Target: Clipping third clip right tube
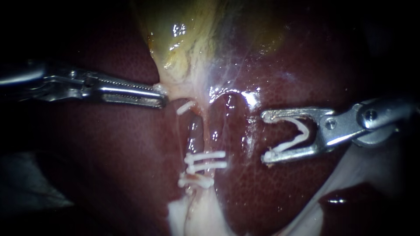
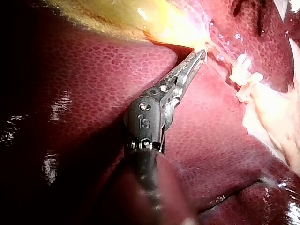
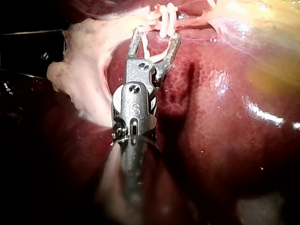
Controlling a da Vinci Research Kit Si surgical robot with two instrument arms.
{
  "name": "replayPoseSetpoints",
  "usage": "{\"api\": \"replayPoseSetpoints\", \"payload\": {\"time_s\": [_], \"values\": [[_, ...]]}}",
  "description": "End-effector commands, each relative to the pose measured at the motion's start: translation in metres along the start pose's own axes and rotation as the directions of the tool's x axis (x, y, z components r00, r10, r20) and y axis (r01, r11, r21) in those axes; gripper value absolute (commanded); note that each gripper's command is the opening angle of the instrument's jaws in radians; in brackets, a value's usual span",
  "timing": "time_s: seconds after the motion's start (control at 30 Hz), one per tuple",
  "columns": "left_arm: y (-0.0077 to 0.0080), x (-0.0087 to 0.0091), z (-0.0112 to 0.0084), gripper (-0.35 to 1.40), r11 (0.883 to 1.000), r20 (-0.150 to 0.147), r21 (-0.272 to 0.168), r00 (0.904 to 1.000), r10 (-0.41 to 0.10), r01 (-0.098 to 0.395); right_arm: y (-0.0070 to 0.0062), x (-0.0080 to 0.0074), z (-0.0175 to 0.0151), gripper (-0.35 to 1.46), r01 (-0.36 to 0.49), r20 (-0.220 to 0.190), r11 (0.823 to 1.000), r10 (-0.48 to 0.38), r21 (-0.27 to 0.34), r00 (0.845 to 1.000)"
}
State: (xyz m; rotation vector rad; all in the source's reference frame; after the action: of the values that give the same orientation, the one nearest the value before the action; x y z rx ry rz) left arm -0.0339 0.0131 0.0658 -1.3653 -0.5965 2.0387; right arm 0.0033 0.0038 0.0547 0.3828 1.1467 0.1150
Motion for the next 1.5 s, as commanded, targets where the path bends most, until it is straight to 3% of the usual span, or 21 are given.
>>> {"api": "replayPoseSetpoints", "payload": {"time_s": [0.03,0.27,0.37,0.67,0.87,1.07,1.27,1.5], "values": [[0.0,0.0002,-0.0003,-0.35,1.0,0.0,-0.002,1.0,-0.001,0.001,0.0,0.0001,0.0,0.5,0.0,0.0,1.0,0.0,0.0,1.0],[-0.0001,0.0023,-0.0039,-0.35,1.0,0.001,0.008,0.9999,-0.014,0.014,0.0,0.0001,0.0,0.5,-0.001,-0.001,1.0,0.001,0.0,1.0],[-0.0001,0.003,-0.0052,-0.35,1.0,-0.012,0.012,0.9997,-0.02,0.02,0.0001,0.0002,0.0004,0.5,-0.002,-0.003,1.0,0.002,0.006,1.0],[0.0009,0.0036,-0.0052,-0.35,1.0,-0.019,0.019,0.9995,-0.024,0.024,0.0013,-0.0006,0.0047,0.5,-0.119,-0.041,0.993,0.12,0.014,0.992],[0.0013,0.0037,-0.0051,-0.35,0.999,-0.02,0.025,0.9995,-0.025,0.025,0.0026,-0.0035,0.0091,0.5,-0.212,-0.036,0.977,0.213,0.016,0.976],[0.0014,0.0038,-0.005,-0.35,0.999,-0.02,0.023,0.9995,-0.025,0.025,0.0047,-0.006,0.0126,0.5,-0.283,-0.065,0.959,0.284,0.029,0.957],[0.0016,0.0038,-0.0049,-0.35,0.999,-0.023,0.023,0.9994,-0.025,0.026,0.0067,-0.0063,0.0146,0.5,-0.342,-0.123,0.937,0.348,0.067,0.93],[0.0016,0.0038,-0.0049,-0.35,0.999,-0.022,0.021,0.9994,-0.025,0.026,0.0076,-0.0057,0.017,0.5,-0.385,-0.175,0.913,0.404,0.133,0.898]]}}
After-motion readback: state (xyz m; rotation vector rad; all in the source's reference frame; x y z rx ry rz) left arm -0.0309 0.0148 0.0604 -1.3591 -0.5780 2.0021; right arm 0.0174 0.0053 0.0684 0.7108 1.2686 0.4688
